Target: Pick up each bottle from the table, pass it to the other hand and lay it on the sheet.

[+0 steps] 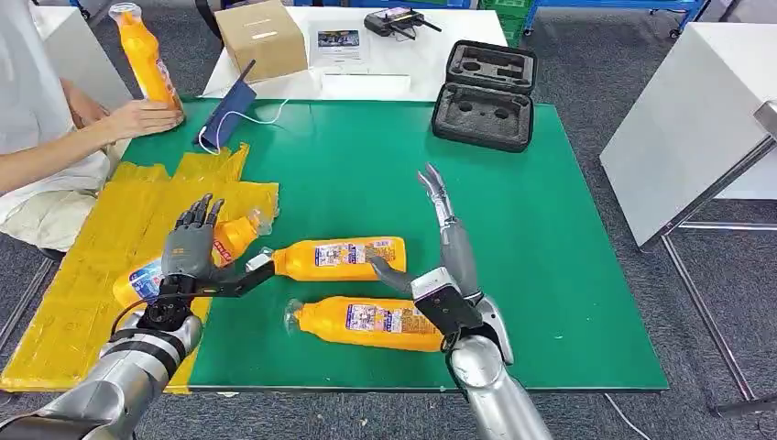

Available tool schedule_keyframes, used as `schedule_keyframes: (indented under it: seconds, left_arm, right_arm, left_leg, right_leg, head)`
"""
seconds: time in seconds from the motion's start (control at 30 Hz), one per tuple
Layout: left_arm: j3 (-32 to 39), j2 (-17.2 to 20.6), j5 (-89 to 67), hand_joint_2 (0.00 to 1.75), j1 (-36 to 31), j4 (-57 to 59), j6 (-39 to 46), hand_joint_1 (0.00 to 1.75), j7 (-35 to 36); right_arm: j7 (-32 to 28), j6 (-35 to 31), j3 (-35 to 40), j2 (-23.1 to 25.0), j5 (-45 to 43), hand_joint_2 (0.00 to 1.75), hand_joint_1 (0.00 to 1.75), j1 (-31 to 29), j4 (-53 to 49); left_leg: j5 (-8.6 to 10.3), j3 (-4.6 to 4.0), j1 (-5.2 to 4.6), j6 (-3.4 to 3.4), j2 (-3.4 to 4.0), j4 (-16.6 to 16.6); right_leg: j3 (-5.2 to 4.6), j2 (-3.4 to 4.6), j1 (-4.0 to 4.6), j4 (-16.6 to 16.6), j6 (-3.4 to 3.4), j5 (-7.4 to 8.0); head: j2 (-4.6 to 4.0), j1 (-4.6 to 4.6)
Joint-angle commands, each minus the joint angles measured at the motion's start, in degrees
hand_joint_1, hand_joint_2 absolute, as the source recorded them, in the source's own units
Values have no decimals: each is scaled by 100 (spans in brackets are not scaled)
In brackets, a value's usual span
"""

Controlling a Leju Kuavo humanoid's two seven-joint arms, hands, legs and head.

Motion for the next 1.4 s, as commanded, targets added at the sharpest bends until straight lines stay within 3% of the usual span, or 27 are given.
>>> schedule_keyframes:
  seconds: [0.03, 0.17, 0.27, 0.4, 0.6, 0.7, 0.73, 0.77, 0.83, 0.9, 0.93, 1.0, 1.1, 1.23, 1.4]
  left_arm:
    - [290, -41, 1, 175, 347, -1148, -2, 0, -98]
    - [43, 27, 1, 175, 490, -1637, -2, 0, 35]
    - [-450, 45, 1, 175, -13, -489, -2, 0, 337]
    - [-832, 155, 1, 175, -217, -21, -231, 0, 579]
    - [-261, 5, 1, 175, -135, -122, -2, 0, 130]
    - [228, -104, 281, 175, 322, -1357, -2, 0, -396]
    - [740, -312, 811, 175, 761, -2461, -2, 0, -1182]
    - [942, -423, 1009, 175, 899, -2707, -2, 0, -1511]
    - [942, -423, 1009, 175, 899, -2707, -2, 0, -1511]
    - [1554, -870, 2024, 175, 1122, -3109, -2, 0, -2648]
    - [1549, -1116, 3580, 175, 1296, -3489, -182, 0, -3513]
    - [1330, -1297, 4677, 175, 1824, -4791, -1051, 0, -3648]
    - [929, -1493, 5879, 175, 2406, -6090, -2445, 0, -3444]
    - [800, -1644, 6455, 175, 2458, -6141, -2868, 0, -3467]
    - [817, -1658, 6663, 175, 2357, -6024, -2990, 0, -3530]
  right_arm:
    - [30, -5, 95, -154, 22, 175, 0, -169, 373]
    - [35, -29, 90, -153, 47, 175, 0, -177, 403]
    - [39, -27, 77, -130, 63, 175, 0, -200, 419]
    - [56, -22, 54, -118, 89, 175, 0, -207, 453]
    - [57, -9, 34, -121, 104, 175, 0, -167, 427]
    - [63, -6, 47, -128, 128, 175, 0, -148, 436]
    - [83, -31, 64, -146, 189, 175, 0, -142, 459]
    - [92, -69, 66, -152, 243, 175, 0, -138, 471]
    - [92, -69, 66, -152, 243, 175, 0, -138, 471]
    - [178, -289, 78, -163, 612, 175, 0, -144, 502]
    - [427, -548, 180, -204, 1255, 175, 0, -241, 580]
    - [753, -660, 261, -203, 1983, 175, 0, -455, 773]
    - [1474, -1041, 492, -197, 3911, 175, 0, -1081, 1444]
    - [1807, -839, 698, -77, 4674, 175, 0, -1671, 2267]
    - [1858, -789, 754, -23, 4797, 175, 0, -1872, 2662]
  left_leg:
    - [-13, 21, 7, -11, 10, -1]
    - [-5, 2, 5, -5, 4, -1]
    - [-10, 8, 7, -8, 5, 2]
    - [-10, 11, 8, -11, 4, 2]
    - [-6, 0, 5, -6, 5, 0]
    - [-15, 12, 9, -11, 6, 3]
    - [-12, 6, 7, -9, 4, 2]
    - [-4, -9, 4, -5, 3, -2]
    - [-8, -6, 5, -5, 7, 1]
    - [-11, -2, 6, -6, 3, 3]
    - [-6, -10, 4, -4, -7, -1]
    - [-10, -12, 2, -4, 11, 3]
    - [-11, -23, 2, -3, 20, 8]
    - [-9, -21, 1, -4, 22, 5]
    - [-10, -10, 2, -8, 18, 2]
  right_leg:
    - [23, 12, 7, -5, -11, -9]
    - [2, 5, 4, -4, -5, -3]
    - [11, 6, 6, -3, -8, -8]
    - [12, 7, 7, -2, -11, -9]
    - [1, 6, 4, -3, -5, -4]
    - [15, 8, 8, -3, -10, -12]
    - [9, 6, 6, -3, -8, -10]
    - [-7, 3, 4, -6, -4, -2]
    - [-5, 7, 5, -5, -5, -6]
    - [0, 2, 5, -5, -6, -10]
    - [-5, -5, 3, -8, -3, -7]
    - [-11, 13, 2, -6, -4, -4]
    - [-22, 18, 2, -2, -2, -2]
    - [-22, 21, 3, -4, -4, 1]
    - [-11, 18, 4, -3, -7, -3]
  head:
    - [0, 0]
    - [0, 0]
    - [0, 2]
    - [0, 0]
    - [0, 0]
    - [0, 0]
    - [0, 0]
    - [0, 2]
    - [0, -2]
    - [0, 2]
    - [0, 2]
    - [0, -2]
    - [0, 2]
    - [0, 2]
    - [0, -2]
